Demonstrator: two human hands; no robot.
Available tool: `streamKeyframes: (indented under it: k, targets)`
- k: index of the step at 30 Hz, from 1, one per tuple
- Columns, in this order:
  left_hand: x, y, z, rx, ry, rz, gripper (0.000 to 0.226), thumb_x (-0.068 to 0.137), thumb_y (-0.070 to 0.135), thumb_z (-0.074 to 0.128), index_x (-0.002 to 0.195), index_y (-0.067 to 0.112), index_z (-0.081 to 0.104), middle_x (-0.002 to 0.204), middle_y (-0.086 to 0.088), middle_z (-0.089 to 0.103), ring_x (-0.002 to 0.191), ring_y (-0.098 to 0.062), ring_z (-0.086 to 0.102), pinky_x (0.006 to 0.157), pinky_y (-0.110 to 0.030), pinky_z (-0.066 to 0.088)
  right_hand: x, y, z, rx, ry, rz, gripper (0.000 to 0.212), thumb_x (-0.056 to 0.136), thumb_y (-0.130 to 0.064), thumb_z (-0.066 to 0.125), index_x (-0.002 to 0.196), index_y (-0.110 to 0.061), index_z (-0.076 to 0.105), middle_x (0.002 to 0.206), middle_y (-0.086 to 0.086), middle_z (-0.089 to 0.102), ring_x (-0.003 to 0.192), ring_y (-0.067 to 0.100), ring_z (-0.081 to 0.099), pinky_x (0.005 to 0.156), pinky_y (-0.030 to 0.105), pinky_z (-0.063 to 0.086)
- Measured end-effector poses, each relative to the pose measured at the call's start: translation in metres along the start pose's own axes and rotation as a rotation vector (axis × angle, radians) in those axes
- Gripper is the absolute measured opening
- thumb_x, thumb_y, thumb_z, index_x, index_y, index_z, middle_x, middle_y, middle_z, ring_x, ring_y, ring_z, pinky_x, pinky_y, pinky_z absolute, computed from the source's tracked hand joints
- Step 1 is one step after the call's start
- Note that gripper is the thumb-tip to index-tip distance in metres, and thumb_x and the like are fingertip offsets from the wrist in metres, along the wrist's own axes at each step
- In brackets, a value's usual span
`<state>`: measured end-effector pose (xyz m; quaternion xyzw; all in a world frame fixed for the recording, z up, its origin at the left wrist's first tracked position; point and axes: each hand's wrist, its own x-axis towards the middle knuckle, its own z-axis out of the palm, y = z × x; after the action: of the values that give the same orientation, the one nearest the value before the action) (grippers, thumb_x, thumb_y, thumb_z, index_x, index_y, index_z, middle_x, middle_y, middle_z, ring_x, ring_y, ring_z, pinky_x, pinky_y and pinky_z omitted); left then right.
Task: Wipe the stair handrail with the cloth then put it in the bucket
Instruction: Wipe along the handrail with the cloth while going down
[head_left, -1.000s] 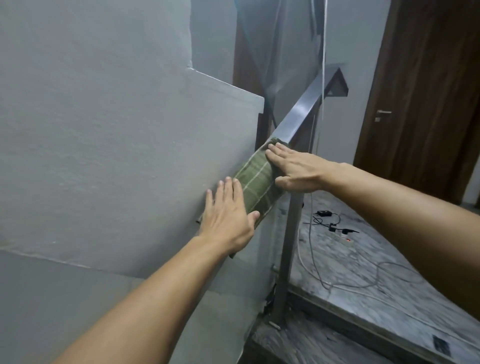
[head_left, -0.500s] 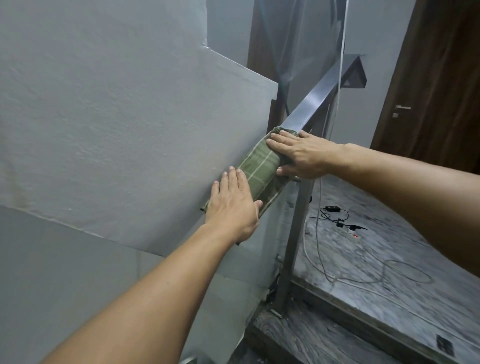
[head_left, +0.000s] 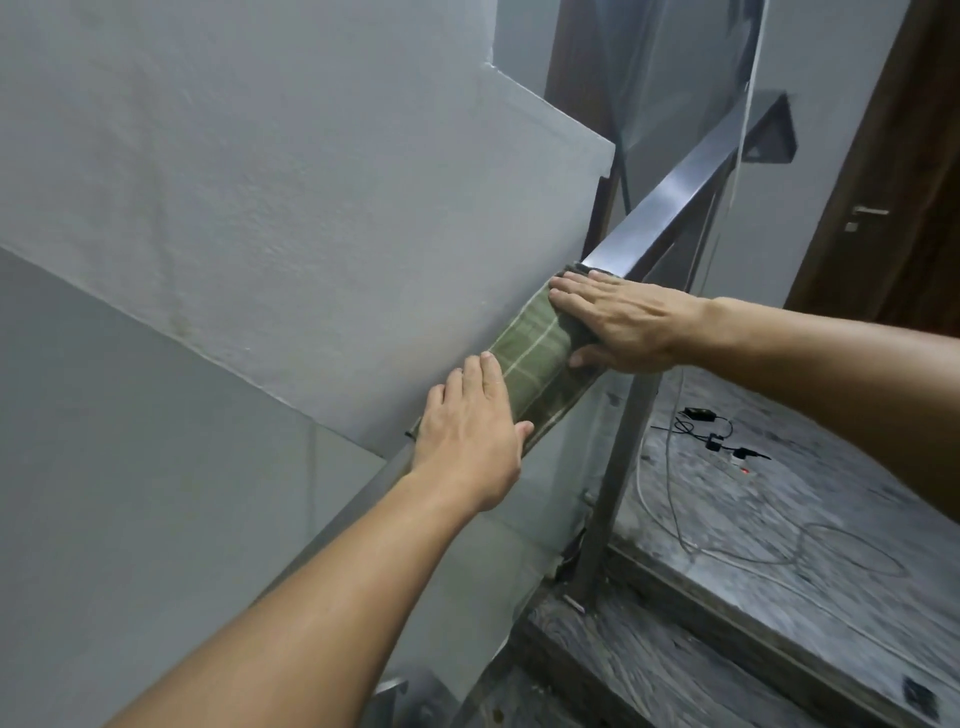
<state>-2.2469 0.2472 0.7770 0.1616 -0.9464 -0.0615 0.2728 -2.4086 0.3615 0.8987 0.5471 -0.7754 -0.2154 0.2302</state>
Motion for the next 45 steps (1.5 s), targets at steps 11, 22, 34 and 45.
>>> streamKeyframes:
  k: [11, 22, 34, 45]
  targets:
    - [-0.057, -0.030, 0.002, 0.035, -0.012, -0.046, 0.081, 0.095, 0.047, 0.039, 0.148, -0.001, 0.001, 0.156, -0.019, 0.015, 0.139, -0.032, 0.025, 0.113, -0.041, 0.024, -0.004, -0.045, 0.010, -0.035, 0.077, -0.146, 0.086, 0.084, -0.069, 0.020, 0.151, -0.019, 0.002, 0.160, 0.004, 0.007, 0.147, 0.016, 0.001, 0.116, 0.030, -0.006]
    - [-0.128, -0.064, 0.000, 0.031, -0.057, -0.112, 0.082, 0.095, 0.048, 0.039, 0.149, 0.002, -0.003, 0.158, -0.017, 0.010, 0.143, -0.030, 0.019, 0.117, -0.041, 0.020, -0.010, -0.118, 0.003, -0.026, 0.119, -0.261, 0.087, 0.085, -0.070, 0.022, 0.144, -0.006, 0.025, 0.151, 0.017, 0.033, 0.143, 0.030, 0.022, 0.119, 0.043, 0.012]
    - [-0.216, -0.107, 0.000, 0.072, -0.067, -0.161, 0.080, 0.096, 0.051, 0.033, 0.150, 0.008, -0.008, 0.160, -0.011, 0.008, 0.145, -0.026, 0.014, 0.118, -0.037, 0.014, -0.016, -0.199, 0.000, 0.006, 0.147, -0.408, 0.075, 0.091, -0.060, 0.028, 0.148, -0.012, 0.021, 0.148, 0.012, 0.039, 0.138, 0.027, 0.033, 0.117, 0.044, 0.019]
    - [-0.287, -0.149, 0.008, 0.091, -0.012, -0.194, 0.077, 0.089, 0.056, 0.029, 0.152, 0.019, 0.004, 0.154, -0.012, 0.028, 0.139, -0.029, 0.032, 0.113, -0.041, 0.028, -0.018, -0.267, -0.010, -0.017, 0.132, -0.536, 0.064, 0.094, -0.056, 0.029, 0.150, -0.027, 0.016, 0.148, 0.011, 0.040, 0.134, 0.029, 0.039, 0.113, 0.045, 0.028]
